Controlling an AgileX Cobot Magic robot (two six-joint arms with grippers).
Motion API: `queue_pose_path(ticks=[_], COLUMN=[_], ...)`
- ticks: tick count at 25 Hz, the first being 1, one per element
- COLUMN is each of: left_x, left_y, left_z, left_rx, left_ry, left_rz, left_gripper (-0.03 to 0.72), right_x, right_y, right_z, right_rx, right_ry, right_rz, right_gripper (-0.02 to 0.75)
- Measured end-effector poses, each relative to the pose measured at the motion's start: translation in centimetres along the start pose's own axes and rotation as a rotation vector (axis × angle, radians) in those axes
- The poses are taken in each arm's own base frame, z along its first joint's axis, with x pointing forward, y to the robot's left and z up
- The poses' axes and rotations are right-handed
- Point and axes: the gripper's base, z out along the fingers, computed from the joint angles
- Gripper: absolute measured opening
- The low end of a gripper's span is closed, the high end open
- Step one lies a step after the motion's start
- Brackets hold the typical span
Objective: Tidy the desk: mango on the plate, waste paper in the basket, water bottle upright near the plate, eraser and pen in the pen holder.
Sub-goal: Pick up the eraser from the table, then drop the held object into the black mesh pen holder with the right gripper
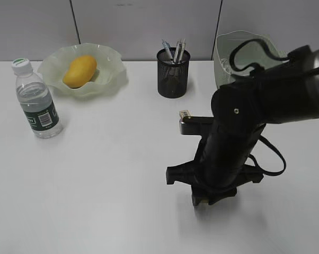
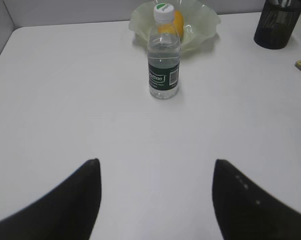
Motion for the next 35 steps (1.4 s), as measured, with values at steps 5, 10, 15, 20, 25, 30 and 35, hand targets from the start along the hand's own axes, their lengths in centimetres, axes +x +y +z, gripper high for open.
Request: queue_pose_path(ticks=[5, 10, 15, 20, 25, 30, 35], left_x=[0.0, 0.0, 0.0, 0.0, 0.0, 0.0, 0.0], left_y=[0.0, 0.0, 0.0, 0.0, 0.0, 0.0, 0.0], left_z=[0.0, 0.0, 0.0, 0.0, 0.0, 0.0, 0.0], left_rx=[0.0, 0.0, 0.0, 0.0, 0.0, 0.0, 0.0], left_ry=[0.0, 0.0, 0.0, 0.0, 0.0, 0.0, 0.0], left_rz=[0.0, 0.0, 0.0, 0.0, 0.0, 0.0, 0.0], left_gripper=[0.526, 0.525, 0.524, 0.524, 0.524, 0.524, 0.524], right_x=[-0.9, -4.2, -9.6, -15.3, -19.9, -23.0, -24.6], right_y=[1.1, 2.8, 2.7, 1.3, 1.2, 2.1, 2.3], right_z=[-4.9, -10.6, -16.6, -19.7, -18.9, -14.6, -10.0], right_rx=[-0.057, -0.066, -0.091, -0.084, -0.103, -0.12, -0.106], right_ry=[-0.083, -0.225, -0.394, -0.526, -0.603, -0.626, -0.618], right_rz=[-0.148, -0.27, -0.282, -0.261, -0.233, -0.23, -0.235], right_gripper=[0.217, 0.217, 0.217, 0.217, 0.217, 0.217, 0.216])
